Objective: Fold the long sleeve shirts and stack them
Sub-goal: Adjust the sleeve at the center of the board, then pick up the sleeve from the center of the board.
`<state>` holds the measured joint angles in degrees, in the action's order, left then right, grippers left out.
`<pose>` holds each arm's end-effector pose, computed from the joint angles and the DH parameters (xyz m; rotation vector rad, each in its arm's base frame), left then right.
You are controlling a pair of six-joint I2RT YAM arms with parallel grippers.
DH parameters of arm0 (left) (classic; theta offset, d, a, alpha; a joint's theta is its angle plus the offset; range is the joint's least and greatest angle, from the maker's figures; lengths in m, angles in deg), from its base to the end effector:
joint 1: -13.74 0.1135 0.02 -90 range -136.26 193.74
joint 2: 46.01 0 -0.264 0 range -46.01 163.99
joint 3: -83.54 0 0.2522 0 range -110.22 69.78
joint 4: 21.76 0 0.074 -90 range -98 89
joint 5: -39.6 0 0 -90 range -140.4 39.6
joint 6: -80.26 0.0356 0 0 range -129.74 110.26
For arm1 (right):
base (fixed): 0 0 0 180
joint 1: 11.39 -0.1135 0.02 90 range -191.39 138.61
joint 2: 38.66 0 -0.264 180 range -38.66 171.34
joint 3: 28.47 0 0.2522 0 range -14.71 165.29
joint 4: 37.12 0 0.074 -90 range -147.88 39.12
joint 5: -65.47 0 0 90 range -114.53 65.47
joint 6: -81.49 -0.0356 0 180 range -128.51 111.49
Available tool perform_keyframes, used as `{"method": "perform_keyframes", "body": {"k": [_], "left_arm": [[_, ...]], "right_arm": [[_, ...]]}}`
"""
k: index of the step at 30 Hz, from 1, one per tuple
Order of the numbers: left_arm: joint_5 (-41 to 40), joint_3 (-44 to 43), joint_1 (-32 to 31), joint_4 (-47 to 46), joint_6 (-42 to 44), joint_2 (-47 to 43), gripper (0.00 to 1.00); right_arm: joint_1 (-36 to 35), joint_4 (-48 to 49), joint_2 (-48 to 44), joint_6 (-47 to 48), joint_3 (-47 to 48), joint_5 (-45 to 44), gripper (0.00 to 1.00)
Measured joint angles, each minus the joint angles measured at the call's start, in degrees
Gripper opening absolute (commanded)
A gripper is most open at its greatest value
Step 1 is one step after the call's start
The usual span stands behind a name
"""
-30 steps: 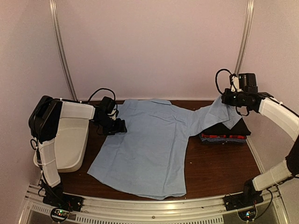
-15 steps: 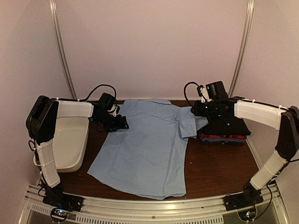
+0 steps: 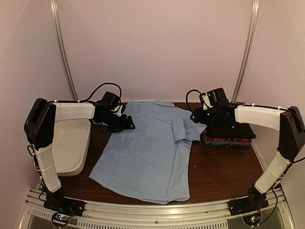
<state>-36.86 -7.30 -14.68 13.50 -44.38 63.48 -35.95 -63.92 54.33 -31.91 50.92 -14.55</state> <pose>0.3575 -0.2029 0.1940 -0.0412 2.6359 -0.7154 0.3266 0.1561 0.2472 -0.1182 2.3417 0.6269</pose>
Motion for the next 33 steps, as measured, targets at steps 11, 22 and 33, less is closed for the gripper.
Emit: {"method": "perform_keyframes", "body": {"k": [11, 22, 33], "left_arm": [[0.7, -0.4, -0.3, 0.0, 0.0, -1.3, 0.81], [0.6, -0.4, -0.3, 0.0, 0.0, -1.3, 0.80], [0.9, -0.5, -0.4, 0.0, 0.0, -1.3, 0.80]], "right_arm": [[4.0, -0.3, 1.6, -1.6, -4.3, -2.5, 0.50], [5.5, 0.9, 3.7, -2.5, -5.1, -4.8, 0.53], [7.0, 3.9, 7.6, -2.8, -5.0, -4.9, 0.42]]}}
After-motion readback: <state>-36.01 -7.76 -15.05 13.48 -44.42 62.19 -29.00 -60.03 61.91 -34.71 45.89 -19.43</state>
